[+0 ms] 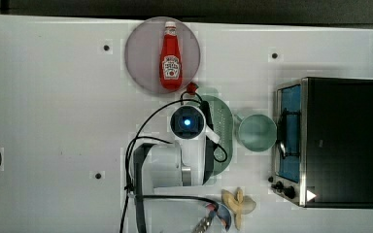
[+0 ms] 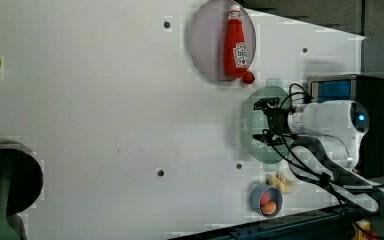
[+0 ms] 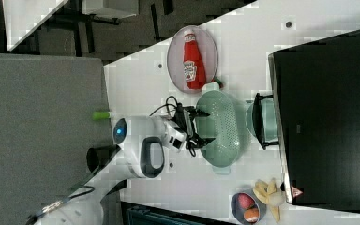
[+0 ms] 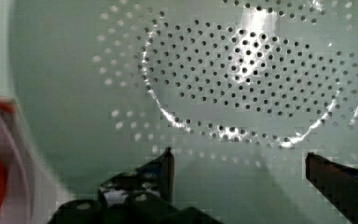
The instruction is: Drag strainer right to left.
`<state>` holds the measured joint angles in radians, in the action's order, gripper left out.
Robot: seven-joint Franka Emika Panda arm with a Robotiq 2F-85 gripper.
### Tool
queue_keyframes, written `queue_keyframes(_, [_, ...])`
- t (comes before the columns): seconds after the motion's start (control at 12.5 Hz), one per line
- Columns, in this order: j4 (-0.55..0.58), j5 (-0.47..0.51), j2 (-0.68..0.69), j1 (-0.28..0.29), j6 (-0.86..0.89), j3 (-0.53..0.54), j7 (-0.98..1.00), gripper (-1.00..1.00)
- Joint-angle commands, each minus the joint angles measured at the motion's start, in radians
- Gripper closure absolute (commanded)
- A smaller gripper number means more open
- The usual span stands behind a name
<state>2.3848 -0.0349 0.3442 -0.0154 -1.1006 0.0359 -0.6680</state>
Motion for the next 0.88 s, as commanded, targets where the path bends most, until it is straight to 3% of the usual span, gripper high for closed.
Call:
queue_keyframes(0.08, [0.013,0.011,0.017,0.011,-0.065,0.031,-0.16,-1.0])
queue_keyframes(0.88, [0.004,0.065,0.018,0.059,-0.061,0.166,-0.276,-1.0])
